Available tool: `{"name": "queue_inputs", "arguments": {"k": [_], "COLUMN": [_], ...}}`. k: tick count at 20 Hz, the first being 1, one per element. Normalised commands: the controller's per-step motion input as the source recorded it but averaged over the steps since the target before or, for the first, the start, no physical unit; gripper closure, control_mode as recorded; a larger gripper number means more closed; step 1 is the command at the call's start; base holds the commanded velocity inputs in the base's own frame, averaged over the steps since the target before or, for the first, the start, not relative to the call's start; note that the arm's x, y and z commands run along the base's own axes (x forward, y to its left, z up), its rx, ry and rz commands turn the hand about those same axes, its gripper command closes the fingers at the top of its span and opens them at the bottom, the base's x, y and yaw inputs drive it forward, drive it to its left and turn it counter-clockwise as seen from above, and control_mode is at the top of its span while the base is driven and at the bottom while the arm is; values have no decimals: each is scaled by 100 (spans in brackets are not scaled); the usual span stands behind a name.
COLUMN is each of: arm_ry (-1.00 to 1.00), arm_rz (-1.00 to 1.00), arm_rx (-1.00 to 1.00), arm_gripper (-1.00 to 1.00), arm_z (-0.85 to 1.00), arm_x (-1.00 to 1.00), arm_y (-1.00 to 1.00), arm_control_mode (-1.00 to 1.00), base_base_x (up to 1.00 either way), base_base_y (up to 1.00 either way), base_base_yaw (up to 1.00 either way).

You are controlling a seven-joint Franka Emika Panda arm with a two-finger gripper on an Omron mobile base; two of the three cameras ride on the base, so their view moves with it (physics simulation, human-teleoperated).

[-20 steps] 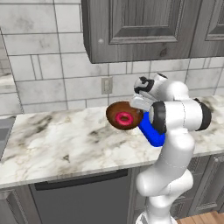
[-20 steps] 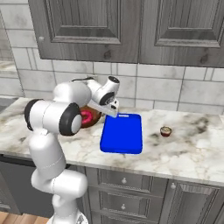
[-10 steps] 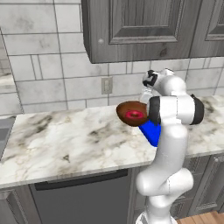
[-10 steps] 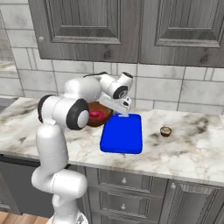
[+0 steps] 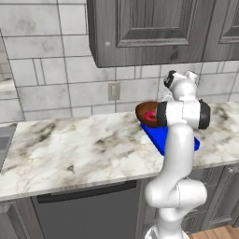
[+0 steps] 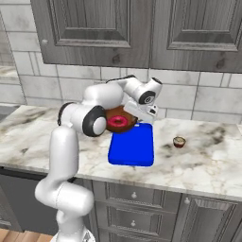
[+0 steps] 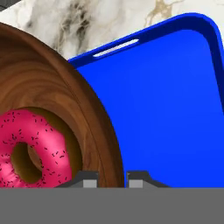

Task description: Place the bowl with donut and the cupcake onto the tray.

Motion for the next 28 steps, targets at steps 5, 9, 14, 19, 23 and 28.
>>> {"name": "queue_inputs", "arguments": {"k": [5, 9, 14, 19, 23, 28], "arm_ry": [5, 8, 3, 0, 0, 0], "arm_rz": [0, 1, 2, 0, 0, 0], "arm_rx": [2, 0, 0, -1, -3, -6], "arm_gripper": [100, 100, 100, 100, 100, 100], "arm_z": [-4, -13, -27, -24, -27, -23], "arm_x": [19, 6, 15, 22, 8, 0], "arm_y": [-69, -48, -3, 2, 1, 0], "arm_control_mode": [-100, -100, -100, -100, -100, -100], "base_base_x": [0, 0, 0, 0, 0, 0], "base_base_y": [0, 0, 0, 0, 0, 0], "base_base_yaw": [0, 0, 0, 0, 0, 0]}}
